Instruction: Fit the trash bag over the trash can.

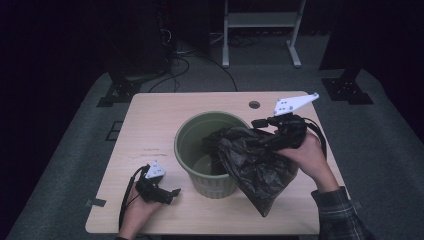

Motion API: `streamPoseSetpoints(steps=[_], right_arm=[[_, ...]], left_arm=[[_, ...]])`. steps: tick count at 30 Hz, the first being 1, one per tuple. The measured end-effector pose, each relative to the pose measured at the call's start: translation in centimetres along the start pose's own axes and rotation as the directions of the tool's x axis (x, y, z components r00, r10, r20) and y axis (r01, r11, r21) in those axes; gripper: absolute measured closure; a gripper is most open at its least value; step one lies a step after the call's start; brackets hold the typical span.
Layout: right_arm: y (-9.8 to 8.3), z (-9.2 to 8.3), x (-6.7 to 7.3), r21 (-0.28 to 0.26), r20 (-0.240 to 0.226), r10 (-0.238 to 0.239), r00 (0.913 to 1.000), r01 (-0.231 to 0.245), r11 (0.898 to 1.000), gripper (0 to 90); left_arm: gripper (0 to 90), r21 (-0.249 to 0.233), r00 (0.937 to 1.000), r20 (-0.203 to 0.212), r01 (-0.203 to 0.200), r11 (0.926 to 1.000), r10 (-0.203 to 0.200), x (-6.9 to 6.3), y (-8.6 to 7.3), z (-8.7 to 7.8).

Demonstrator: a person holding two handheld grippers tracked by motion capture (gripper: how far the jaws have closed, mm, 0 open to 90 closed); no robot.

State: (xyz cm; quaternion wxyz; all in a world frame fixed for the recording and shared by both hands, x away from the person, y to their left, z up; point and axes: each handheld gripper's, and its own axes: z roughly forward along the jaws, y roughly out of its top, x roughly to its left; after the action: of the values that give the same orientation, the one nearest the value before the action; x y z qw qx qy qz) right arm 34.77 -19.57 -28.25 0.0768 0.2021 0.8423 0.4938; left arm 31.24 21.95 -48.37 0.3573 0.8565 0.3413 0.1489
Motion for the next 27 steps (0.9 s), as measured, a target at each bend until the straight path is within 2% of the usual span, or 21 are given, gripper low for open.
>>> streamPoseSetpoints(steps=[6, 9, 10, 11, 13, 15, 21, 27], right_arm=[[-2.0, -1.5, -0.5, -0.006, 0.017, 0.034, 0.9993, -0.034, 0.999, 31.1], [-3.1, -1.9, -0.9, -0.010, 0.005, 0.060, 0.9982, -0.060, 0.998, 37.5], [-3.4, -2.0, -1.1, -0.014, -0.010, 0.079, 0.9968, -0.079, 0.997, 47.5], [-3.8, -2.2, -1.2, -0.018, -0.045, 0.082, 0.9956, -0.083, 0.996, 60.6], [-4.2, -2.3, -1.3, -0.042, -0.065, 0.076, 0.9950, -0.079, 0.996, 81.0], [-4.2, -2.3, -1.4, -0.046, -0.063, 0.073, 0.9953, -0.076, 0.996, 89.0], [-3.2, -1.3, -2.2, -0.039, -0.007, 0.063, 0.9980, -0.063, 0.997, 89.9], [-1.3, 0.6, -3.0, -0.033, 0.015, 0.040, 0.9991, -0.039, 0.999, 89.9]], left_arm=[[0.0, 0.000, 1.0000, 0.000, 0.000, 1.0000, 0.000, 0.0, 0.0, 0.0], [0.0, 0.000, 1.0000, 0.000, 0.000, 1.0000, 0.000, 0.0, 0.0, 0.0], [0.0, 0.000, 1.0000, 0.000, 0.000, 1.0000, 0.000, 0.0, 0.0, 0.0], [0.0, 0.000, 1.0000, 0.000, 0.000, 1.0000, 0.000, 0.0, 0.0, 0.0], [0.0, 0.000, 1.0000, 0.000, 0.000, 1.0000, 0.000, 0.0, 0.0, 0.0], [0.0, 0.000, 1.0000, 0.000, 0.000, 1.0000, 0.000, 0.0, 0.0, 0.0], [0.0, 0.000, 1.0000, 0.000, 0.000, 1.0000, 0.000, 0.0, 0.0, 0.0], [0.0, 0.000, 1.0000, 0.000, 0.000, 1.0000, 0.000, 0.0, 0.0, 0.0]])
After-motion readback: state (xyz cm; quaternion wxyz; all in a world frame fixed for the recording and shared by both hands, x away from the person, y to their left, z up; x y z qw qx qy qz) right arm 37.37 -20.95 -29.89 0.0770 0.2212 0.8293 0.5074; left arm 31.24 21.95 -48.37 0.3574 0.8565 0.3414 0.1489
